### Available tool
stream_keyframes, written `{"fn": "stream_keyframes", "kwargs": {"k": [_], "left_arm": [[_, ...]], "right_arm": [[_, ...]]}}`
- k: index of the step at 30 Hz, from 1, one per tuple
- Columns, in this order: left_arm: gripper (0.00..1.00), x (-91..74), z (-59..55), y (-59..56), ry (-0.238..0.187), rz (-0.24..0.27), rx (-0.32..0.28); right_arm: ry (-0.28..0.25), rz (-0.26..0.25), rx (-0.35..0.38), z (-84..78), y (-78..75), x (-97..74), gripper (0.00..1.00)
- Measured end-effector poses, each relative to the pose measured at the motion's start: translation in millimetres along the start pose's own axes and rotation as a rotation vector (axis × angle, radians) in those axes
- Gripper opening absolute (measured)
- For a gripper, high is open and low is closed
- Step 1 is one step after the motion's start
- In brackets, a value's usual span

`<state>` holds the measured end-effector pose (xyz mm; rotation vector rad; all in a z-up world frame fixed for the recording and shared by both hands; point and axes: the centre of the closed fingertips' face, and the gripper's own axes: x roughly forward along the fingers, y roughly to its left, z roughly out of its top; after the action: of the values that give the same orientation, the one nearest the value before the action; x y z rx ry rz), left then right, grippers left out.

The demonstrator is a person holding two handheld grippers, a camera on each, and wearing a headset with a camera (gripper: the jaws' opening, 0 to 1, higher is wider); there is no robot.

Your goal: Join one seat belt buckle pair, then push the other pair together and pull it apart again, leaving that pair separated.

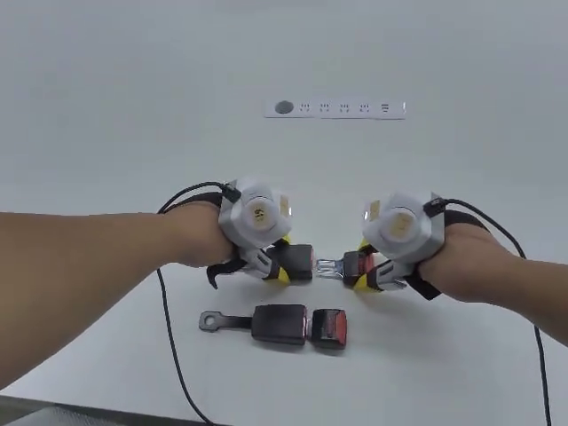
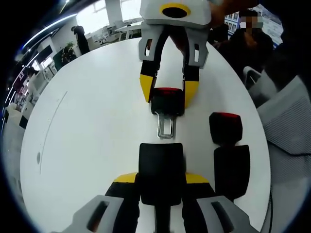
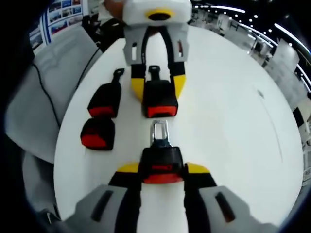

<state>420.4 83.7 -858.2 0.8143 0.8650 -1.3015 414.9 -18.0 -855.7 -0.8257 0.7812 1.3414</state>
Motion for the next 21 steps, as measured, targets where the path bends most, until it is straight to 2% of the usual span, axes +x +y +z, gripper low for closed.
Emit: {"fn": "stream_keyframes", "kwargs": {"k": [3, 10, 16, 18, 21], "left_arm": [[0.33, -0.2, 0.4, 0.5, -0.003, 0.004, 0.004], [0.33, -0.1, 0.5, 1.4, 0.006, 0.012, -0.009], [0.33, 0.6, 0.2, 1.8, 0.019, 0.014, 0.009], [0.33, 0.8, 0.2, 2.1, 0.022, 0.014, 0.008], [0.34, 0.1, 0.1, 2.1, 0.023, 0.012, -0.004]], "right_arm": [[0.014, -0.006, 0.001, -18.5, 1.1, -10.2, 0.32], [0.034, -0.028, 0.056, -57.5, -3.2, -32.6, 0.33], [0.056, -0.045, 0.093, -73.2, -5.3, -43.7, 0.34], [0.069, -0.06, 0.082, -77.5, -7.4, -42.9, 0.34], [0.069, -0.074, 0.087, -76.2, -7.9, -43.2, 0.36]]}}
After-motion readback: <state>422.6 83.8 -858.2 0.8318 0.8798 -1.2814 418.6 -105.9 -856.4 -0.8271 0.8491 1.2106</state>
